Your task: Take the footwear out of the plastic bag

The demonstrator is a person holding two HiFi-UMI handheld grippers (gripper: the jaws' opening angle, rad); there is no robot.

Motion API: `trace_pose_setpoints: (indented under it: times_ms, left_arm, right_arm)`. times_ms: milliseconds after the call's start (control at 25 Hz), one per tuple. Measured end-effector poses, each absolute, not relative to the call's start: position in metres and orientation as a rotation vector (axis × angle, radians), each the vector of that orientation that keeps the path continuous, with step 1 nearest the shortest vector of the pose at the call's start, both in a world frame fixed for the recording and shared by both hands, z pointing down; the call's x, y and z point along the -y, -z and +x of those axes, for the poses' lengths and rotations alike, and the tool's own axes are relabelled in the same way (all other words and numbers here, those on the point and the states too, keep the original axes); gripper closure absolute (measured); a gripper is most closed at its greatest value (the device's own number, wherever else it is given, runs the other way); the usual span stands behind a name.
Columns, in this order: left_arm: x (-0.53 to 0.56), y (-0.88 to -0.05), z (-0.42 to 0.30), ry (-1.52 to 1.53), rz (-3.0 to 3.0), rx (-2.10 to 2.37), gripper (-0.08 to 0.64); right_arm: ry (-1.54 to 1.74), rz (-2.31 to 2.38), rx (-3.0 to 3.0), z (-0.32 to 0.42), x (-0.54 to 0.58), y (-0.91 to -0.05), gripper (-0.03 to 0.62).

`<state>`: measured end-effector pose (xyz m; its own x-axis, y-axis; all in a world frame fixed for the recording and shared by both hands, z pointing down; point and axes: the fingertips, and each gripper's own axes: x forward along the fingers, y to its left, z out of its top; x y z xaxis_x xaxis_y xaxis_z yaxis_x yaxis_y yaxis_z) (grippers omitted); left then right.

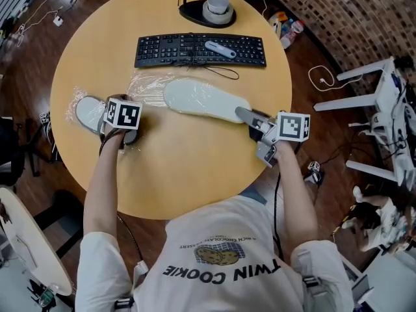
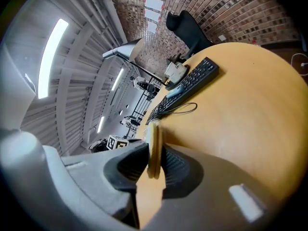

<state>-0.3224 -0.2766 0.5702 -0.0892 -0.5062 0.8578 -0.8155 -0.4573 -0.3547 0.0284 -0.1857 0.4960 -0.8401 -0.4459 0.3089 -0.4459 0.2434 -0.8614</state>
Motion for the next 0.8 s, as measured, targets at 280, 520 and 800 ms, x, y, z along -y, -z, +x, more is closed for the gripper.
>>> trace_pose_setpoints:
  times_ms: [280,520,800]
  left_arm:
    - [0.275,-0.568,-0.322,-1.566,1.899,1.443,0.556]
    - [0.275,-0.568,-0.321,-1.566,1.903,1.447,0.557]
    - [0.274,-0.569,-0.324,-1.565,1.903,1.443,0.555]
  right_arm:
    - [1.722,-0.941,-2.452,0.063,0.172,-0.489,0.515]
    - [1.739,-0.962,-2.423,0.09,0.161,-0.484,0.517]
    - [1.761,-1.006,-2.373,0.117,0.145,-0.482,0.518]
